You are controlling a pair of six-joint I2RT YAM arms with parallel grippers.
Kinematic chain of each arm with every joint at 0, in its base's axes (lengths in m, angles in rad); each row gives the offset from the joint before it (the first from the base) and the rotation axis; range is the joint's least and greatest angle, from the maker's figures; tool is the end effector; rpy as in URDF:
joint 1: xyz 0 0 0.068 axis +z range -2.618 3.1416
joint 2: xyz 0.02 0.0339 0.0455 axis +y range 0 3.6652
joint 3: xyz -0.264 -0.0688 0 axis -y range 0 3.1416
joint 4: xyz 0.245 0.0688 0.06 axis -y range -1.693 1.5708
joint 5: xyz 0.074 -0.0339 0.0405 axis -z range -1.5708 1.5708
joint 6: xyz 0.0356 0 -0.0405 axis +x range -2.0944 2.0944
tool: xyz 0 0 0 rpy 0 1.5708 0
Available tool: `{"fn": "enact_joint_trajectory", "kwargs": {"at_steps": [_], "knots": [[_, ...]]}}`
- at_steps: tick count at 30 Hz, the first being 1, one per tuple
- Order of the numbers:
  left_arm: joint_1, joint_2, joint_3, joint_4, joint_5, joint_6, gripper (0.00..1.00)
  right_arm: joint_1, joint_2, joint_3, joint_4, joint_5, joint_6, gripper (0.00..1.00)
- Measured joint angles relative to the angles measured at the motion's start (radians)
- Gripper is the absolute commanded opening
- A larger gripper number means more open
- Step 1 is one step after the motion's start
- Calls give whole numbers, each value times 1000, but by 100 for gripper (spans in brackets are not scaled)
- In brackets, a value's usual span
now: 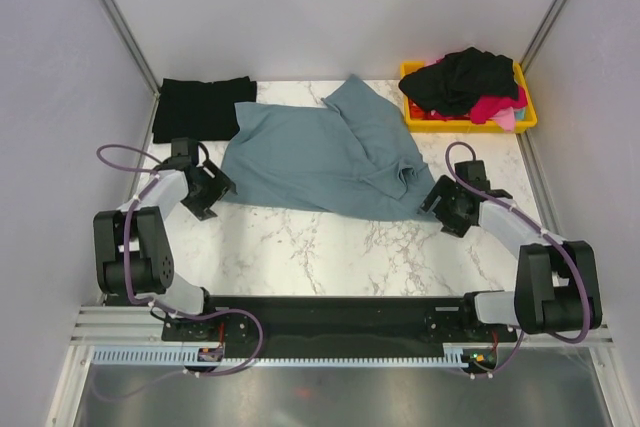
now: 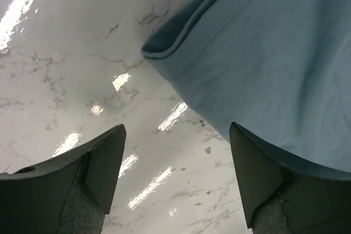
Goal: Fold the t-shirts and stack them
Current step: Fold the tshirt
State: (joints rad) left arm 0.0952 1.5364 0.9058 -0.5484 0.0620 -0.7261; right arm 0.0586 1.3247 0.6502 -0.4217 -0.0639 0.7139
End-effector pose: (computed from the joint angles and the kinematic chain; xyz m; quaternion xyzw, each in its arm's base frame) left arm 0.2849 0.0250 0.1801 -0.3859 0.9013 -0.0893 0.1755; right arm 0.2340 0.0160 0.1660 0.3055 0.9222 0.1173 0.2059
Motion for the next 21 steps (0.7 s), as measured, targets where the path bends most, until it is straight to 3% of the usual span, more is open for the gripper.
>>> {"fn": "enact_joint_trajectory", "kwargs": {"at_steps": [7,12,14,16,17,19,20,21], "knots": [[5,-3,-26,97,-39,-45,79,-5,30,0,87,-10,6,76],[14,69,-26,163,-61,-78,54,-21,68,0,132,-8,7,48],[17,91,-16,187,-61,-91,37,-36,74,-8,153,-8,6,42],[18,107,-13,211,-63,-100,33,-46,76,-15,171,-6,5,34],[18,116,-11,220,-60,-104,27,-48,77,-18,179,-7,3,28],[18,130,-6,246,-60,-114,14,-59,84,-22,193,-8,-9,1],[18,138,-2,253,-60,-117,3,-64,91,-23,201,-11,-12,0],[18,144,2,259,-60,-119,2,-69,100,-22,209,-13,-9,0]]}}
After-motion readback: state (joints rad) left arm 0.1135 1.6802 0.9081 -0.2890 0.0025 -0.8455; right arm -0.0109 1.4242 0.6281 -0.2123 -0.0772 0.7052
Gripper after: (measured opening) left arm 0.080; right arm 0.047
